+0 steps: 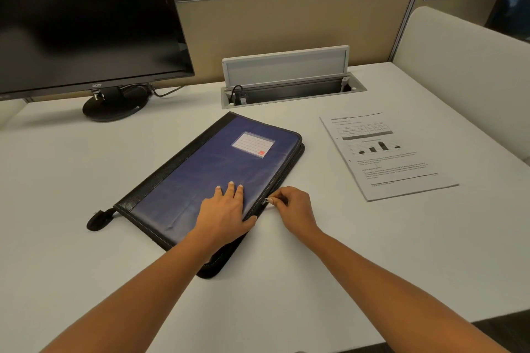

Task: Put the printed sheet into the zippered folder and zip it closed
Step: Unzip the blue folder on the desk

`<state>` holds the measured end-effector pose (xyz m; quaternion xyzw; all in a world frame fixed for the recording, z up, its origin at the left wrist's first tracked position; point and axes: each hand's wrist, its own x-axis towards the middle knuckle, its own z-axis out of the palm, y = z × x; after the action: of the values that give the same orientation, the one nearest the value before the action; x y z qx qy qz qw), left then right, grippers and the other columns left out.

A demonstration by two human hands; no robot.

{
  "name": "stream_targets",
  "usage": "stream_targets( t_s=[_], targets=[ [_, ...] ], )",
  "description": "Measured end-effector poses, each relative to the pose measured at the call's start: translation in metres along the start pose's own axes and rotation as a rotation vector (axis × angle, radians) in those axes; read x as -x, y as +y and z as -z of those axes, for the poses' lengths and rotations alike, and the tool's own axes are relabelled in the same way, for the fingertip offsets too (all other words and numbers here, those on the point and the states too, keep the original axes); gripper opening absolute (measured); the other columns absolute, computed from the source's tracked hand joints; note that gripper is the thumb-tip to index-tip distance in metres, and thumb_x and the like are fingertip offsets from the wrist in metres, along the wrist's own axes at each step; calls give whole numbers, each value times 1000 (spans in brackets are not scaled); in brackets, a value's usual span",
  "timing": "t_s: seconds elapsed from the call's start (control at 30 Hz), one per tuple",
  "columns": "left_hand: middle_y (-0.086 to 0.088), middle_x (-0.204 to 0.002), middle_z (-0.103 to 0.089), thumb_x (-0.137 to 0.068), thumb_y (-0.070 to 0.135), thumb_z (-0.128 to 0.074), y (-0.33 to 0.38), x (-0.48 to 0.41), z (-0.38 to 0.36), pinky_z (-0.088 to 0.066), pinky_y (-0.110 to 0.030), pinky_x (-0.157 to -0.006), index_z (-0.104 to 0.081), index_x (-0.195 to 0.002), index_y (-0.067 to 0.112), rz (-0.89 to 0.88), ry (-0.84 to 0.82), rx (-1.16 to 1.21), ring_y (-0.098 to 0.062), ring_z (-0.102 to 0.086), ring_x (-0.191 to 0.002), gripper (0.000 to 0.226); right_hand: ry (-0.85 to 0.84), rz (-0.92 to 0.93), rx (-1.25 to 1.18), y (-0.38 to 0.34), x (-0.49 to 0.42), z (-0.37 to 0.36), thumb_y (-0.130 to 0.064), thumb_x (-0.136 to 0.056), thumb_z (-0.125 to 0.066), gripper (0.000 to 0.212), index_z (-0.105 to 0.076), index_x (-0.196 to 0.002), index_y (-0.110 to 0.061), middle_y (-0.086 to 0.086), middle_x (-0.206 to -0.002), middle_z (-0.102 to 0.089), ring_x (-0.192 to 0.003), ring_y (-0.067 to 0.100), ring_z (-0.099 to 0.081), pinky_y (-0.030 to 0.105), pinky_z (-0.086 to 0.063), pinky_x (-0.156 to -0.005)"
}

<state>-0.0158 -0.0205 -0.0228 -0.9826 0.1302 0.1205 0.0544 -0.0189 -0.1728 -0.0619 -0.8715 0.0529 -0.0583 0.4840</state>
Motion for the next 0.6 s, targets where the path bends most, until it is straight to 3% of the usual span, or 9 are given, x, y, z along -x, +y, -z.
stream_targets(
  t_s=[0.1,0.2,0.33,0.5,0.6],
  targets=[
    [-3,-159,-2,-86,62,-39,-8,8,-5,-20,-51,-115,-2,-149,21,-47,-31,52,-27,-5,-146,84,23,-4,19,1,-4,2,-12,-86,-61,11,-69,-89,-5,13,-92,-70,-78,13,-57,23,-47,-75],
    [-1,-158,9,-80,73,-34,-15,15,-8,-4,-56,-115,5,-148,27,-122,-98,51,-28,5,-146,91,71,-24,23,3,-11,7,-11,-86,-61,11,-69,-88,-3,14,-93,-70,-79,14,-57,25,-49,-77],
    [4,-157,16,-51,86,-9,-21,26,-10,2,-57,-114,10,-146,33,-294,-129,32,-26,14,-145,110,154,-78,22,7,-24,17,-10,-85,-61,13,-70,-90,-2,16,-95,-70,-87,24,-63,22,-42,-75],
    [6,-154,24,-55,85,-8,-20,24,-22,9,-61,-109,25,-137,36,-353,-105,-4,-23,30,-135,100,133,-129,32,10,-33,20,-11,-87,-59,16,-68,-94,0,19,-97,-70,-90,27,-63,23,-42,-77],
    [5,-150,29,-57,83,-3,-16,22,-26,9,-62,-109,29,-132,33,-356,-106,-7,-27,28,-138,96,128,-135,34,11,-30,16,-11,-88,-58,17,-68,-95,0,19,-98,-69,-90,27,-62,23,-41,-75]
  ],
)
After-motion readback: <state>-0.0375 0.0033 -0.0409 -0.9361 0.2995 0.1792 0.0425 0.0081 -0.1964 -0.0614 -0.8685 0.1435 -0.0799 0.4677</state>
